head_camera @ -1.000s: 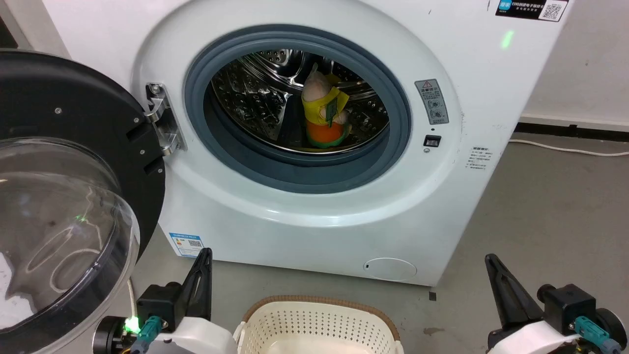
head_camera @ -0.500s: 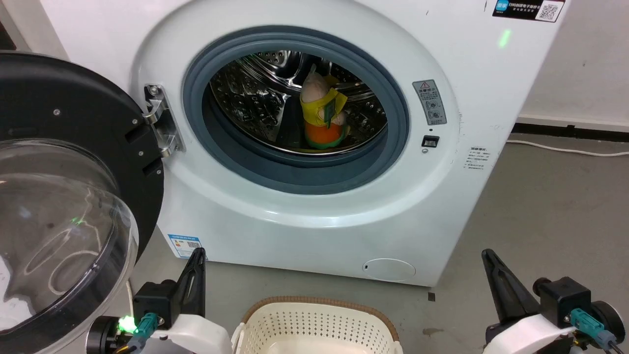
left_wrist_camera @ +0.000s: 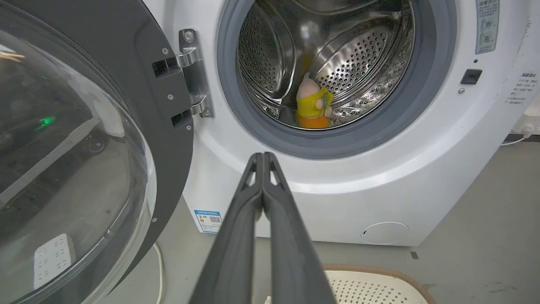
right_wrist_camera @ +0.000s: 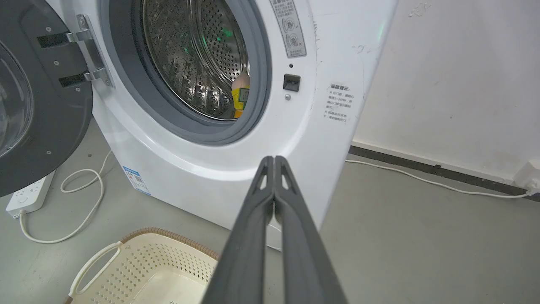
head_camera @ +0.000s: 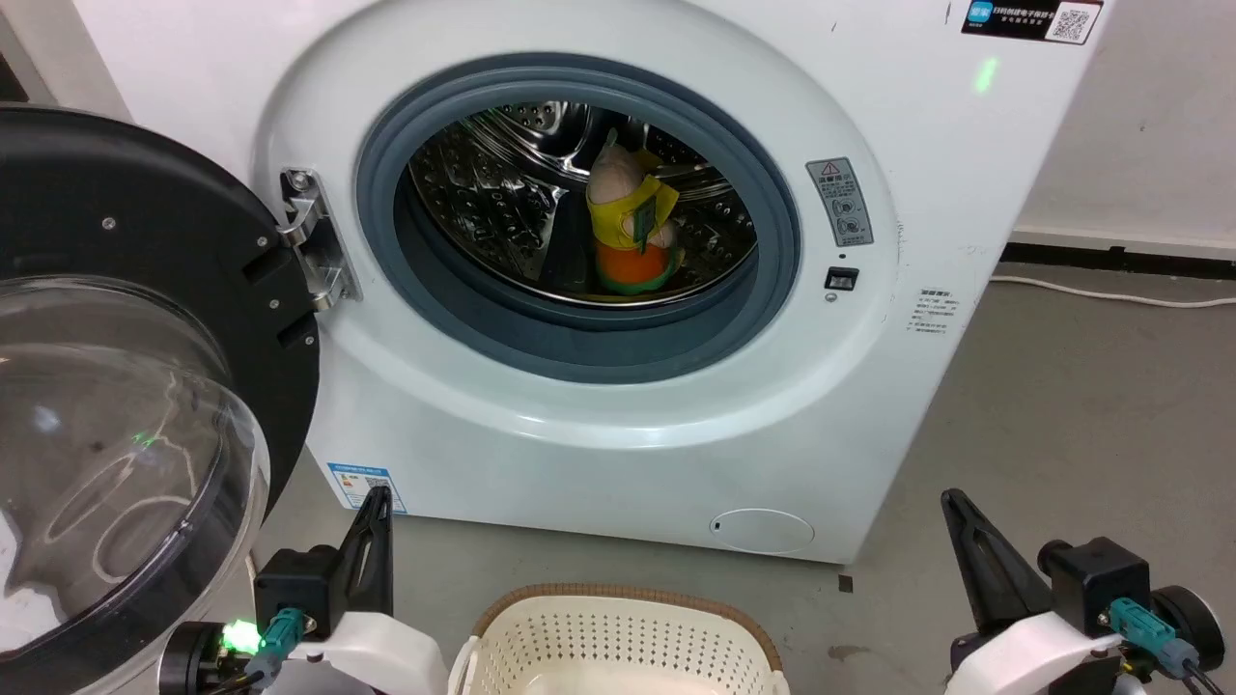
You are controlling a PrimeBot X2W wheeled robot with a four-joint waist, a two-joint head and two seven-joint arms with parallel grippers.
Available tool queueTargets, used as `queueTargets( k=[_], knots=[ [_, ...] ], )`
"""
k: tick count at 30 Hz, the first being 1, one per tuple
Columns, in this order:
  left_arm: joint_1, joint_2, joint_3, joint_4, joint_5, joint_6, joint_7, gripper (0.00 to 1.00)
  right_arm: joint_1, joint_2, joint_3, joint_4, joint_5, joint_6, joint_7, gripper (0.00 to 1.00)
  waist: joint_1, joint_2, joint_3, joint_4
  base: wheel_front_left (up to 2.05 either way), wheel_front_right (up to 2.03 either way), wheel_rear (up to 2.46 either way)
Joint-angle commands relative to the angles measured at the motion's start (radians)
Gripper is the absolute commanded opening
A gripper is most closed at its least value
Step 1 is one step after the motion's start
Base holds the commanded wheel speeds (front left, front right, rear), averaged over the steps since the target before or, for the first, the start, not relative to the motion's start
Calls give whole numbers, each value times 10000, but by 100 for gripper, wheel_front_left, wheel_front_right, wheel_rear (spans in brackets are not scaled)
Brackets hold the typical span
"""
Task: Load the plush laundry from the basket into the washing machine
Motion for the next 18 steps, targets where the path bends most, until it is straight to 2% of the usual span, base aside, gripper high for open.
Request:
queueTargets(
  k=[1,18],
  knots=[
    [-136,-17,51,-63,109,25,62,0,-182,-4,21,-58,-66,-9,42,0,0,0,-2,-2,0,0,0],
    [-148,-61,214,-116,271,30,248,0,-257,-4,58,-89,-158,-9,229,0,0,0,-23,-30,0,0,0]
  ],
)
